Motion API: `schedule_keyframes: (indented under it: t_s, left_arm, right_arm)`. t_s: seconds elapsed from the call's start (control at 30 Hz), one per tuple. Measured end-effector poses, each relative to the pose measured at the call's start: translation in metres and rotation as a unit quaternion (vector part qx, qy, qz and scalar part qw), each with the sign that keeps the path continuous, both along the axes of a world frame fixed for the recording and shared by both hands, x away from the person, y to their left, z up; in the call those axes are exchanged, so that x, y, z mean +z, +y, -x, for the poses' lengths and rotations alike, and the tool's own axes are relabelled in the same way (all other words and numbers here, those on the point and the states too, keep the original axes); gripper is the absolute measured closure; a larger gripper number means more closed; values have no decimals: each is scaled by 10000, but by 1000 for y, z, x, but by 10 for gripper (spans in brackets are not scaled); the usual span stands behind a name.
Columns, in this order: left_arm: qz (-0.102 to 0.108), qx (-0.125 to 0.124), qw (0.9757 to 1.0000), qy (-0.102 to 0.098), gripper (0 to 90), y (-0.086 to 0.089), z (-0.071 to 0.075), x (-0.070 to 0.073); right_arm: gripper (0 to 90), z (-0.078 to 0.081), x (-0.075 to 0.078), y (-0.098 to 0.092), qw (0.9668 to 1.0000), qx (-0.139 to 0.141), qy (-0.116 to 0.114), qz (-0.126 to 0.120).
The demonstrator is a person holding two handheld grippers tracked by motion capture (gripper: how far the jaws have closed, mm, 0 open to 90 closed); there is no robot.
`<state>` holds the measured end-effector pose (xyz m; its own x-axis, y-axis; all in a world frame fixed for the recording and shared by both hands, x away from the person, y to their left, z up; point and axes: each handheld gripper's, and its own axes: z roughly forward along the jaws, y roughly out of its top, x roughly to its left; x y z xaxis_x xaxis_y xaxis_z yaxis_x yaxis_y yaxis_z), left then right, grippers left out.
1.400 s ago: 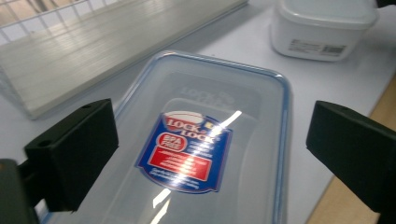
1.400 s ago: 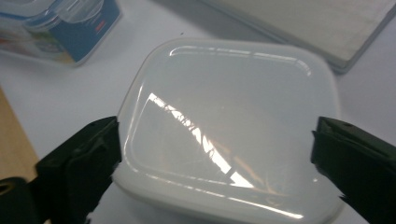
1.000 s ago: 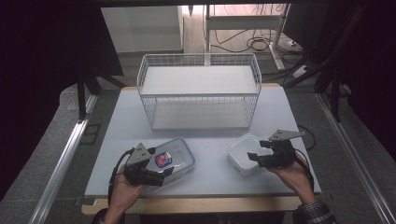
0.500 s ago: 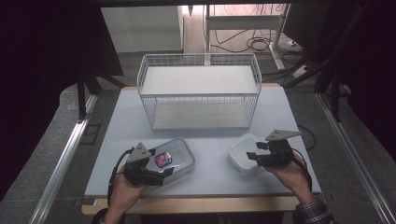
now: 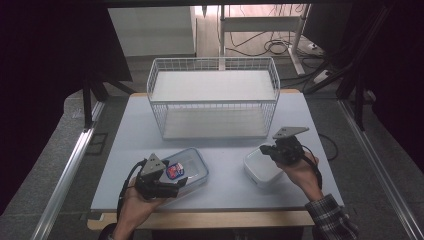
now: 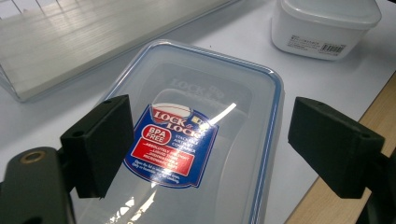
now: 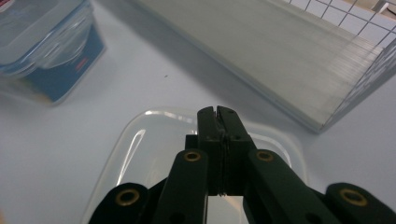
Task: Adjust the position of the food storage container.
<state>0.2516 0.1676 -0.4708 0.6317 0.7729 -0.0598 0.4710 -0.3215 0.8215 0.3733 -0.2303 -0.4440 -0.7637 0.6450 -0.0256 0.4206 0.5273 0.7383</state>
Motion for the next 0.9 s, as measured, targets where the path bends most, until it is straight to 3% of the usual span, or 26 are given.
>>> schedule_keyframes:
  t_s: [0.13,0.23,0.3,0.47,0.5,0.63,0.8,0.87,0.9]
  left_arm:
    - [40,45,9999,-85,148,3,0,0]
    - [4,62,9999,-82,148,3,0,-1]
    - [-53,58,9999,-113,148,3,0,-2]
    - [-95,127,9998,-79,147,3,-1,-3]
    - [-109,161,9998,-70,147,4,-1,-3]
    - [-93,163,9998,-54,147,4,-1,-3]
    - [-102,135,9998,-54,147,3,-1,-4]
    - [-110,124,9998,-63,147,3,-1,-3]
    - [-101,126,9998,-73,147,3,-1,-3]
  right_arm:
    - [892,-25,-3,13,9999,-114,108,-66]
    - [892,-33,-6,19,9998,-124,153,-27]
    - [893,-38,-13,28,9994,-117,279,140]
    - [895,-38,-20,30,9984,-177,288,463]
    - [896,-36,-21,24,9987,-222,320,328]
    - [896,-30,-20,15,9985,-287,316,351]
    - [897,-22,-20,-10,9968,-618,287,423]
    - [896,-19,-20,-19,9960,-731,315,398]
    - [896,-14,-17,-23,9967,-727,211,299]
